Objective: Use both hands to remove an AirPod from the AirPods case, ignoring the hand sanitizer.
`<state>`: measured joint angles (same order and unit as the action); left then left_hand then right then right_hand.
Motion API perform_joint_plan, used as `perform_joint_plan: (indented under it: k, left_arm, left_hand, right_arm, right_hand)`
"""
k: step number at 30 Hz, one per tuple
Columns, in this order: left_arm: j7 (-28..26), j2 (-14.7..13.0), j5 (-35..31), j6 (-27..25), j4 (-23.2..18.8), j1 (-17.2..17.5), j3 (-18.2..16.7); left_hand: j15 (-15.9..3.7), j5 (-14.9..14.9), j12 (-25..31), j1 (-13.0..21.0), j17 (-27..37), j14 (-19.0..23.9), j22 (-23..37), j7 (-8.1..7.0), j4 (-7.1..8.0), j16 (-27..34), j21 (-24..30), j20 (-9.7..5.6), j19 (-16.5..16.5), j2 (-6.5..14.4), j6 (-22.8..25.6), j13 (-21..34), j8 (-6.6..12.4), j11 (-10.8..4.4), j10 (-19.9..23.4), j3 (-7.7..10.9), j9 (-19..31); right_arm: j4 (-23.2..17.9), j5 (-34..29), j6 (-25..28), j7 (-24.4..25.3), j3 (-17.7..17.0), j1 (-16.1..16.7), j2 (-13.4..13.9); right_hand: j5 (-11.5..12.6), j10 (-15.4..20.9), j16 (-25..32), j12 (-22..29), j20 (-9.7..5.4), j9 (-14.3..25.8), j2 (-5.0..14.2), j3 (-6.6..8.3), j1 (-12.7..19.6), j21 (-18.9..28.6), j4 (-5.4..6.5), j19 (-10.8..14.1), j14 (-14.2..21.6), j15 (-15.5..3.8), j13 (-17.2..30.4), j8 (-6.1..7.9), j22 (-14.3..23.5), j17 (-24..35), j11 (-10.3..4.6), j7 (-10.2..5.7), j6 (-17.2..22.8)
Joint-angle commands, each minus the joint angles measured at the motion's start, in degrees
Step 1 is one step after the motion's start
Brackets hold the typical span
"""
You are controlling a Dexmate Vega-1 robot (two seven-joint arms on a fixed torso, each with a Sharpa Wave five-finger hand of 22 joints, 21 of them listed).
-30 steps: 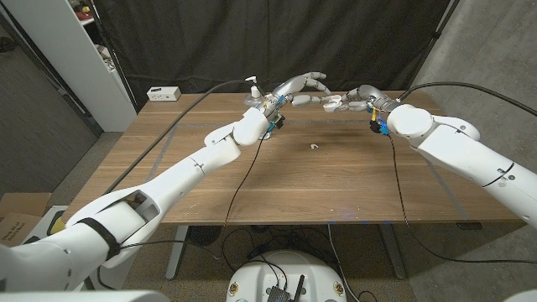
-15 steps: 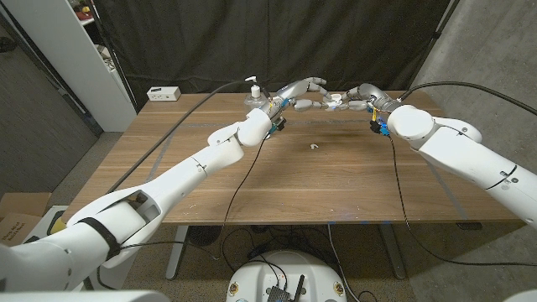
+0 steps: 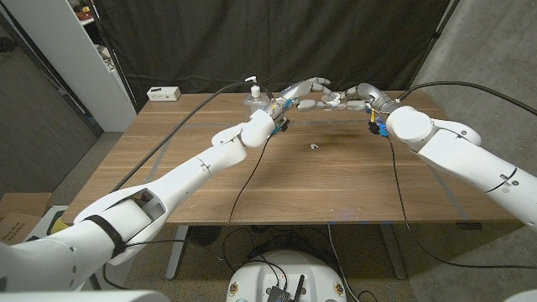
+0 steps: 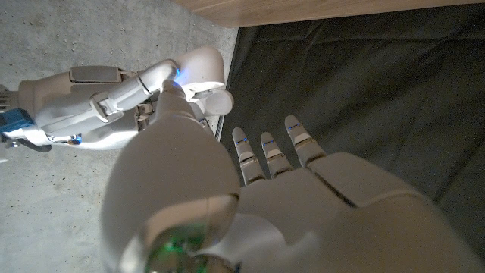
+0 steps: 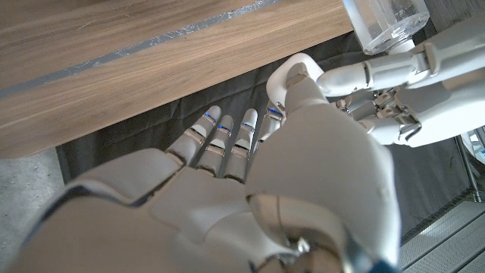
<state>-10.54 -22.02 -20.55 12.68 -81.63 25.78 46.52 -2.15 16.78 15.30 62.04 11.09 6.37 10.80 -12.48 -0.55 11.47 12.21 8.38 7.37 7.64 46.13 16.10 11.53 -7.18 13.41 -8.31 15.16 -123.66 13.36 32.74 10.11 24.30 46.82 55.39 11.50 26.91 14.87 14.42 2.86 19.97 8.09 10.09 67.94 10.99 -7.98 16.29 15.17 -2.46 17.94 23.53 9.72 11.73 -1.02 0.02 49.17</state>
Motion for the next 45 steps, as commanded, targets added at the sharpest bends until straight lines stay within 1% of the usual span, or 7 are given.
perform_joint_plan:
  k: [1, 21, 28, 33, 36, 42, 45]
  left_arm:
    - [-1.9, 1.5, 0.2, 1.9, 2.2, 0.0, 0.2]
    - [-1.3, -0.2, -6.5, -7.7, -2.6, -0.2, 2.0]
    - [-1.2, -0.1, -6.8, -8.7, -2.7, -0.4, 2.4]
    - [-2.3, 0.5, -6.0, -7.2, -1.4, -0.5, 2.5]
    - [-4.1, 1.0, -5.6, -5.2, -0.1, -0.5, 2.4]
    - [-5.8, 2.1, -1.3, 0.7, 2.7, 0.0, 1.0]
    - [-5.3, 2.6, 1.7, 3.3, 3.7, 0.3, 0.2]
  left_hand:
    - [-2.82, 0.6, 0.4, -0.5, 0.2, 0.7, 0.3, -0.19, 0.20, 0.4, 0.1, -0.17, -0.1, 0.1, 0.6, 0.3, 0.14, -0.03, 0.8, -0.25, -0.2]
    - [-3.20, 0.8, 0.6, -0.6, 0.2, 1.5, 0.4, 1.25, 0.57, 0.6, 0.4, -0.51, 0.4, 0.4, 5.0, 0.3, 1.43, -0.47, 1.4, -0.57, -0.8]
    - [-3.14, 0.8, 0.5, -0.5, 0.2, 1.5, 0.4, 1.50, 0.56, 0.5, 0.4, -0.45, 0.4, 0.3, 5.5, 0.2, 1.49, -0.39, 1.2, -0.67, -1.0]
    - [-3.18, 1.0, 0.6, 0.3, 0.2, 1.8, 0.4, 1.36, 0.30, 0.5, 0.4, -0.30, 0.3, 0.7, 7.3, 0.2, 1.99, -0.69, 1.5, -0.40, -1.1]
    - [-3.53, 1.3, 1.1, 1.5, 0.1, 2.7, 0.5, 2.49, -0.13, 0.7, 0.7, -0.48, 0.8, 1.3, 9.6, 0.2, 2.72, -1.81, 3.1, 0.10, -1.2]
    - [-4.68, 1.7, 1.7, 3.2, 0.2, 4.7, 0.6, 3.36, -0.54, 1.2, 1.2, -1.07, 2.0, 1.7, 14.2, 0.1, 4.83, -2.96, 5.4, 0.66, -0.2]
    - [-4.72, 1.8, 1.7, 3.8, 0.2, 5.2, 0.7, 5.30, -0.67, 1.3, 1.3, -0.99, 2.1, 1.9, 15.6, 0.1, 5.65, -3.20, 5.7, 0.88, 0.3]
  right_arm:
    - [-0.7, -2.5, 1.2, 0.4, 1.5, -0.2, -0.3]
    - [-0.6, -4.6, 0.3, 2.2, 0.9, 1.5, -1.1]
    - [-0.4, -5.6, -0.9, 2.3, 1.0, 1.7, -1.2]
    - [-0.5, -6.0, -1.4, 2.5, 0.8, 2.2, -1.4]
    - [-0.6, -6.2, -1.0, 2.6, 0.8, 2.3, -1.6]
    - [-0.5, -6.6, -0.1, 2.6, 1.0, 2.2, -1.8]
    - [-0.4, -7.1, 0.3, 2.6, 1.3, 2.0, -2.0]
  right_hand:
    - [0.4, 0.6, 0.2, 0.4, -0.08, 13.2, 0.26, 0.32, 0.5, 0.2, -0.11, 0.4, 0.6, -4.49, 0.2, 0.31, 0.2, 0.1, -0.31, 1.25, 4.6]
    - [0.4, 0.6, 0.1, 0.2, -0.03, 13.2, 0.26, 0.31, 0.5, 0.2, -0.12, 0.3, 0.6, -4.71, 0.2, -0.03, 0.2, 0.1, -0.69, 0.87, 4.8]
    - [0.4, 0.7, 0.1, 0.3, 0.05, 13.4, 0.20, 0.28, 0.5, 0.2, -0.14, 0.3, 0.7, -4.77, 0.2, -0.12, 0.2, 0.1, -0.62, 0.74, 4.7]
    - [0.4, 0.8, 0.2, 0.3, 0.07, 13.4, 0.20, 0.27, 0.6, 0.2, -0.14, 0.3, 0.9, -5.01, 0.3, -0.24, 0.2, 0.1, -0.77, 0.62, 4.7]
    - [0.4, 0.8, 0.2, 0.3, 0.11, 13.4, 0.19, 0.26, 0.6, 0.2, -0.14, 0.3, 0.9, -5.06, 0.3, -0.31, 0.2, 0.1, -0.82, 0.62, 4.7]
    - [0.4, 0.7, 0.1, 0.2, 0.11, 13.4, 0.19, 0.23, 0.5, 0.2, -0.10, 0.3, 0.9, -5.14, 0.3, -0.41, 0.2, 0.1, -1.05, 0.46, 4.7]
    - [0.4, 0.8, 0.1, 0.2, 0.07, 13.4, 0.19, 0.20, 0.5, 0.2, -0.07, 0.3, 0.9, -5.19, 0.3, -0.48, 0.2, 0.1, -0.79, 0.34, 4.7]
